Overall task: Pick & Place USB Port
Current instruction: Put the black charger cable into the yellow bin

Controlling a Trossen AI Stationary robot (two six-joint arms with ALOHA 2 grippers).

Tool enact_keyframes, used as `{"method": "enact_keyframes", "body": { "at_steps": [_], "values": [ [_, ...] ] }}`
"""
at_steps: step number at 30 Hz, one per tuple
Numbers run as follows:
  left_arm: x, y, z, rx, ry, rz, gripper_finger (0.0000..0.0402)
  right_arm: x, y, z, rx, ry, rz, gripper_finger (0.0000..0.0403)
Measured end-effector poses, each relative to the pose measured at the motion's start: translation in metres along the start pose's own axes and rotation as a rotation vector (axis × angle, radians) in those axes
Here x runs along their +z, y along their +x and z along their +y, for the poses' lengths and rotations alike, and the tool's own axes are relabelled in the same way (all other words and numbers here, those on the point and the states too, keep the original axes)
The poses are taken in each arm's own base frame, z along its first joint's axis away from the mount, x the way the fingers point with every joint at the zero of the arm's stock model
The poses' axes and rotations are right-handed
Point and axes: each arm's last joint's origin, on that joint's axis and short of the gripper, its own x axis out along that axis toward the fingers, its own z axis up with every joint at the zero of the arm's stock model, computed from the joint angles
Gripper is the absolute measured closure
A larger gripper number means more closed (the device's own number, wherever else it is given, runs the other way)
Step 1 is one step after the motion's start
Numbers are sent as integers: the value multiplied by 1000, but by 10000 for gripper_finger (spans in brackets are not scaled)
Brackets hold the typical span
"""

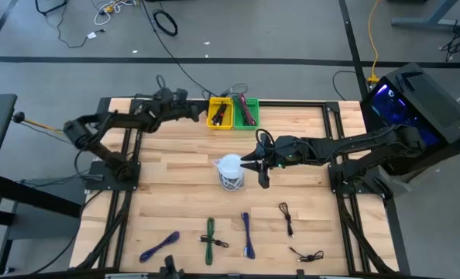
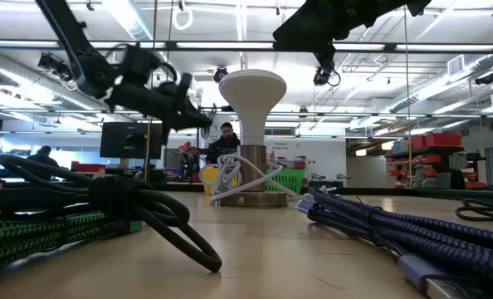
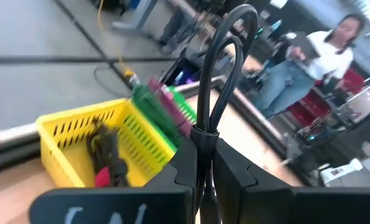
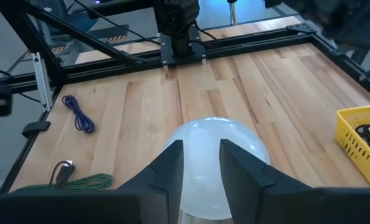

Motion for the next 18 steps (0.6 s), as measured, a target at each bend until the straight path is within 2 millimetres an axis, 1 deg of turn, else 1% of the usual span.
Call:
{"method": "enact_keyframes", "body": {
  "at_steps": [4,7,10,15,18],
  "values": [
    [-2,17,9,31,-20,12,373,0,0,0,-2,0,3,296],
    [-9,28,18,59,-59,44,373,-1,0,0,-3,-1,9,296],
    [-11,35,23,77,-82,44,373,-1,0,0,-3,-4,8,296],
    [-14,44,29,102,-107,68,373,-1,0,0,-4,-4,9,296],
    [-16,44,31,138,-116,83,373,-1,0,0,-3,-5,9,296]
  ]
}}
